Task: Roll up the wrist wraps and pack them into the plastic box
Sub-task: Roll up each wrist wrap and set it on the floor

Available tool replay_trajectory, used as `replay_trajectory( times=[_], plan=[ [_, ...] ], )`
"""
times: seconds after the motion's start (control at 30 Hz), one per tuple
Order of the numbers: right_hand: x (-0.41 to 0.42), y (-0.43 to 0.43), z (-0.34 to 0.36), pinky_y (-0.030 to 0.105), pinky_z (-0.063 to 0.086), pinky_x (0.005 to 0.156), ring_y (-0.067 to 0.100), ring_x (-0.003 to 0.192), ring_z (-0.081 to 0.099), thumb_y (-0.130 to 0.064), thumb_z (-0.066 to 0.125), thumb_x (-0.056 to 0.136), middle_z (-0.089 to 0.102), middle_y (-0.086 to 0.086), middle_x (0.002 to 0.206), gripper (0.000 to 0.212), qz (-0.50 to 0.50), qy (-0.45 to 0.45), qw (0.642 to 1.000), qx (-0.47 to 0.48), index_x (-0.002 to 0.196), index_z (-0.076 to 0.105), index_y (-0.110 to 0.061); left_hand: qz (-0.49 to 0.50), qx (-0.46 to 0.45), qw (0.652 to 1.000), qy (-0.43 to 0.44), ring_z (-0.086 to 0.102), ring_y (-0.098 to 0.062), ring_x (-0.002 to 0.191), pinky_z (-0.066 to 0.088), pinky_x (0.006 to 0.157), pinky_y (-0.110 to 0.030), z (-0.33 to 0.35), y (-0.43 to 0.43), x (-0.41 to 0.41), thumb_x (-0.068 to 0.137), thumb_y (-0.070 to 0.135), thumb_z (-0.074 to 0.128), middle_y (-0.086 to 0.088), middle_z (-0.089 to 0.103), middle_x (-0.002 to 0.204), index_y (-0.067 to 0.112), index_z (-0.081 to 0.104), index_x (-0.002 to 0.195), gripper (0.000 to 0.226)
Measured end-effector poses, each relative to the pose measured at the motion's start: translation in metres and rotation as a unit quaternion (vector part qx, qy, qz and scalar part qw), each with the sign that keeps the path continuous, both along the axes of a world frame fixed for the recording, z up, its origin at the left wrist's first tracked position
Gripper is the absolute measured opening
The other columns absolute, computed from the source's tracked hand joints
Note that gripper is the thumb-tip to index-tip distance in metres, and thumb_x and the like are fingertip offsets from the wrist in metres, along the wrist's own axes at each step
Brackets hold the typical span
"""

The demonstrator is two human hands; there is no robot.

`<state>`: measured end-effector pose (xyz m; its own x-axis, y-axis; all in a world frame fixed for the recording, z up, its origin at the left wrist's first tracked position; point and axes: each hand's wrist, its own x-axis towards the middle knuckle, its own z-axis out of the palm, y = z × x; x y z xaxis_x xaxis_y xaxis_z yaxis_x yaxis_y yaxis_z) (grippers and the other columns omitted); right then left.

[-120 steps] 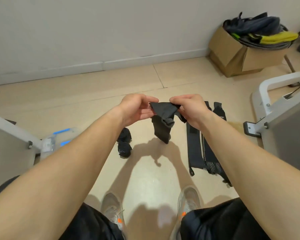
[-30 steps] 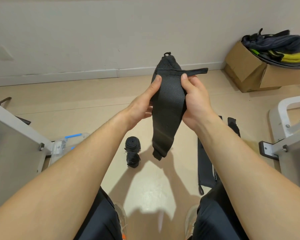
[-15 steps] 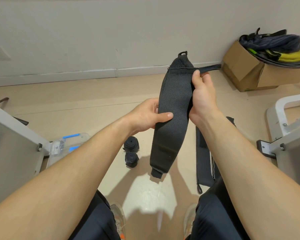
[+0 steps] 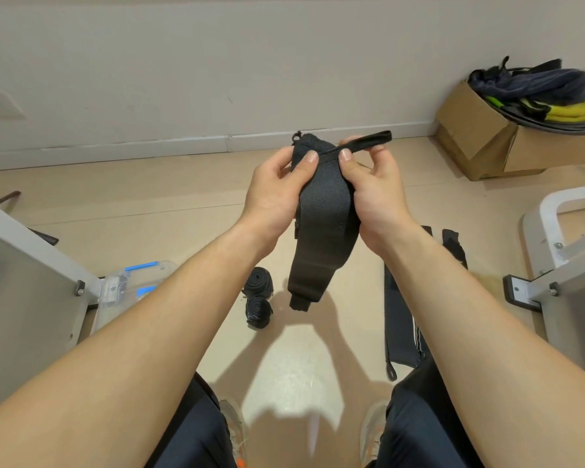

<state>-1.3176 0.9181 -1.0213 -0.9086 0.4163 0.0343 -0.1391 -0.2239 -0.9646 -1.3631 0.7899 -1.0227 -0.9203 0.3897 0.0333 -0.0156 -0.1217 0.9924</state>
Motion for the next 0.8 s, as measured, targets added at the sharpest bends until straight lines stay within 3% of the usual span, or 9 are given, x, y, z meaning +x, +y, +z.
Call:
replay_trajectory(
  times=[0.1,0.17,0.23,0.33,0.43,0.57,0.7,0.8],
  plan=[
    [-0.001,-0.003,-0.002,0.06,0.051,0.101,0.04,0.104,0.066,-0.016,0.057,0.097,0.066,0.022,0.104,0.008,-0.017,0.004,0.998,0.064,0.105,0.055,-0.018,0.027,0.006,1.0,0.003,0.067,-0.017,0.094,0.054,0.086,-0.038,-0.002,0.003,0.001,0.104,0.02,0.058,-0.006,0.072,0.1,0.012,0.071,0.106,0.016],
    [0.0,-0.006,-0.002,0.053,0.05,0.097,0.031,0.097,0.06,-0.018,0.054,0.097,0.06,0.015,0.097,0.006,-0.021,0.01,0.995,0.092,0.101,0.054,-0.021,0.032,0.016,0.999,-0.004,0.067,-0.018,0.094,0.053,0.089,-0.039,0.0,0.003,0.0,0.103,0.022,0.058,-0.008,0.072,0.1,0.011,0.071,0.103,0.017],
    [0.0,-0.009,-0.002,0.046,0.048,0.092,0.024,0.095,0.055,-0.02,0.052,0.098,0.057,0.009,0.095,0.006,-0.013,0.017,0.993,0.118,0.1,0.052,-0.025,0.035,0.037,0.998,-0.03,0.068,-0.019,0.093,0.053,0.088,-0.037,0.004,0.002,0.001,0.106,0.025,0.053,-0.008,0.073,0.099,0.011,0.071,0.101,0.023],
    [-0.001,-0.013,-0.003,0.047,0.046,0.098,0.02,0.099,0.054,-0.027,0.052,0.096,0.056,0.008,0.102,0.007,0.01,0.015,0.988,0.151,0.102,0.051,-0.028,0.049,0.06,0.994,-0.073,0.07,-0.019,0.091,0.055,0.086,-0.036,0.008,0.002,0.003,0.108,0.028,0.048,-0.007,0.075,0.097,0.014,0.072,0.096,0.03],
    [-0.002,-0.015,-0.005,0.044,0.048,0.1,0.019,0.1,0.059,-0.033,0.049,0.095,0.06,0.006,0.102,0.01,0.004,0.001,0.986,0.166,0.104,0.049,-0.028,0.054,0.051,0.995,-0.069,0.07,-0.015,0.081,0.055,0.074,-0.028,0.009,0.0,0.004,0.107,0.024,0.05,-0.001,0.075,0.087,0.016,0.072,0.089,0.03],
    [-0.006,-0.015,-0.008,0.056,0.047,0.104,0.027,0.112,0.063,-0.044,0.045,0.095,0.066,0.006,0.11,0.012,-0.043,-0.03,0.98,0.194,0.101,0.049,-0.034,0.063,0.059,0.994,-0.071,0.068,-0.011,0.075,0.052,0.069,-0.025,0.009,0.002,0.006,0.106,0.02,0.05,0.002,0.074,0.079,0.017,0.072,0.083,0.032],
    [-0.007,-0.016,-0.007,0.054,0.049,0.102,0.025,0.11,0.065,-0.043,0.046,0.094,0.068,0.007,0.11,0.017,-0.051,-0.034,0.979,0.195,0.103,0.052,-0.03,0.023,0.051,0.996,-0.066,0.071,-0.017,0.083,0.054,0.074,-0.029,0.008,-0.001,0.005,0.105,0.027,0.055,-0.005,0.075,0.089,0.011,0.074,0.093,0.027],
    [-0.007,-0.014,-0.008,0.052,0.051,0.101,0.025,0.109,0.067,-0.036,0.049,0.1,0.069,0.013,0.112,0.027,-0.046,-0.03,0.983,0.174,0.114,0.056,-0.014,-0.005,0.017,1.0,-0.014,0.072,-0.018,0.087,0.056,0.075,-0.03,0.002,-0.003,0.003,0.098,0.014,0.066,-0.007,0.076,0.095,0.01,0.073,0.103,0.009]
  ],
)
